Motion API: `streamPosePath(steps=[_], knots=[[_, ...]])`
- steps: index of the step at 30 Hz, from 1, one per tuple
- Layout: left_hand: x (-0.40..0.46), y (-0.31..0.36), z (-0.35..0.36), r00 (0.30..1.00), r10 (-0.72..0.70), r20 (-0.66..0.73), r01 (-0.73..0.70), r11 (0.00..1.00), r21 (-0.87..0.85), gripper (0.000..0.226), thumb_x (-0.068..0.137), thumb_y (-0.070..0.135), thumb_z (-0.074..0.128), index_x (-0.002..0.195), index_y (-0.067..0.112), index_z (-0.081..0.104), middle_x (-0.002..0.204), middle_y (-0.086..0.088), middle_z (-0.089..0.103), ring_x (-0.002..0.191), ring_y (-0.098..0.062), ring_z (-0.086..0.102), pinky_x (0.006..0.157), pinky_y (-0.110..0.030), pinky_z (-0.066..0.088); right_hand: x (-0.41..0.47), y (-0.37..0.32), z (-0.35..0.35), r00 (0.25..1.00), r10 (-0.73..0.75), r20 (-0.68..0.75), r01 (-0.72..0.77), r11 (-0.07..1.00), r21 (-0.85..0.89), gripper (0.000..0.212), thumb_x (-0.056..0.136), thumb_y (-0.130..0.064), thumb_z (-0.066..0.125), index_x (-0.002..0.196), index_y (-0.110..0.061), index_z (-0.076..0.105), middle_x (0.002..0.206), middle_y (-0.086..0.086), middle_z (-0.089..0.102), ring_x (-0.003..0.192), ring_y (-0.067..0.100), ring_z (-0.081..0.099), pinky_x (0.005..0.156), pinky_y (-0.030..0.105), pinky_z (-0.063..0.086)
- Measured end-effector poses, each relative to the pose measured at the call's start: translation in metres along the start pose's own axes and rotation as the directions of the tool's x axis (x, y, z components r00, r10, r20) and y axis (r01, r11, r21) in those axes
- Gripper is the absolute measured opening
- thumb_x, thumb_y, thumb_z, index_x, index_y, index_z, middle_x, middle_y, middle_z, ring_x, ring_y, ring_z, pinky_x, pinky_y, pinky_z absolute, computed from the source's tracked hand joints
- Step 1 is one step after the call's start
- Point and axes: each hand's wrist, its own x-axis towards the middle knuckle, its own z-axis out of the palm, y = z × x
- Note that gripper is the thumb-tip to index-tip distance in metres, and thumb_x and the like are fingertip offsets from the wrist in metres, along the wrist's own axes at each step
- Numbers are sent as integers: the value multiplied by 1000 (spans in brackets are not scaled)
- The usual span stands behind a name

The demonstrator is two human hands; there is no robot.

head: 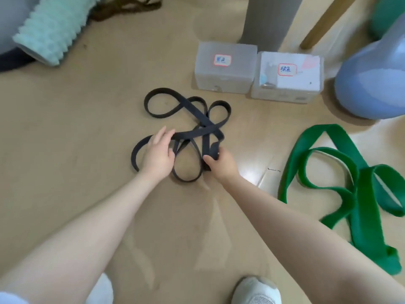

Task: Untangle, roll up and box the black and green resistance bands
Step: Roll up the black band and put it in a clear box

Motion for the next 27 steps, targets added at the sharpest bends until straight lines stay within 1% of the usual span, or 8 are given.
streamPosePath(steps=[4, 7, 12, 17, 20, 22, 24, 27], knots=[[23, -25, -1, 997, -30, 66, 21, 991, 131, 55, 97, 9, 34, 148, 25, 17, 156, -1, 16, 141, -27, 19, 112, -41, 27, 2, -10, 12, 996, 67, -67, -57, 989, 138, 41, 96, -21, 47, 134, -11, 35, 105, 5, 60, 90, 18, 61, 71, 25, 50], [34, -26, 7, 988, -32, 153, 0, 979, 205, 54, 98, 20, 38, 148, 25, 17, 152, -5, 26, 134, -30, 32, 106, -44, 35, -6, -5, 0, 991, -8, -133, 7, 1000, -3, 34, 98, -24, 38, 130, -13, 37, 110, -1, 54, 99, 18, 54, 80, 29, 45], [36, -18, 14, 989, 58, 134, -98, 944, 315, 33, 94, 29, 49, 126, 19, 49, 121, -8, 48, 112, -28, 44, 84, -38, 42, -22, 23, -34, 993, 18, -118, -56, 941, -335, 21, 98, -24, 33, 106, -13, 49, 95, 7, 57, 85, 25, 53, 71, 33, 42], [35, -20, 13, 980, 75, 186, -105, 982, 158, 10, 95, 22, 47, 93, 16, 54, 104, -7, 56, 83, -24, 51, 64, -34, 42, -44, 42, -44, 983, 182, -15, -161, 826, -540, 18, 96, -22, 39, 87, -12, 51, 84, 10, 55, 76, 27, 50, 64, 29, 39], [28, -25, 9, 969, 87, 233, -123, 981, 148, 23, 94, 22, 50, 117, 17, 49, 108, -6, 59, 92, -25, 56, 72, -36, 50, -54, 41, -28, 966, 253, -57, -250, 852, -460, 19, 94, -22, 44, 90, -9, 57, 86, 11, 55, 78, 26, 50, 68, 30, 42], [23, -29, 12, 954, 107, 282, -179, 953, 246, 42, 92, 26, 53, 132, 20, 42, 117, -5, 57, 106, -26, 52, 84, -39, 49, -62, 42, -13, 939, 337, -69, -343, 905, -251, 23, 94, -22, 46, 99, -4, 59, 89, 13, 57, 81, 28, 55, 75, 34, 51], [17, -31, 19, 951, 133, 278, -236, 894, 381, 46, 92, 29, 52, 136, 22, 41, 127, -5, 51, 117, -27, 43, 95, -39, 39, -73, 48, 6, 904, 426, -34, -425, 905, 24, 20, 94, -22, 49, 97, -3, 57, 95, 17, 61, 85, 32, 63, 83, 42, 55], [12, -36, 29, 964, 191, 183, -254, 860, 443, 37, 92, 28, 52, 127, 17, 47, 126, -7, 48, 119, -27, 40, 99, -39, 33, -81, 58, 28, 900, 427, -84, -420, 903, 88, 15, 90, -22, 54, 89, -7, 52, 92, 17, 62, 90, 38, 64, 82, 51, 54]])
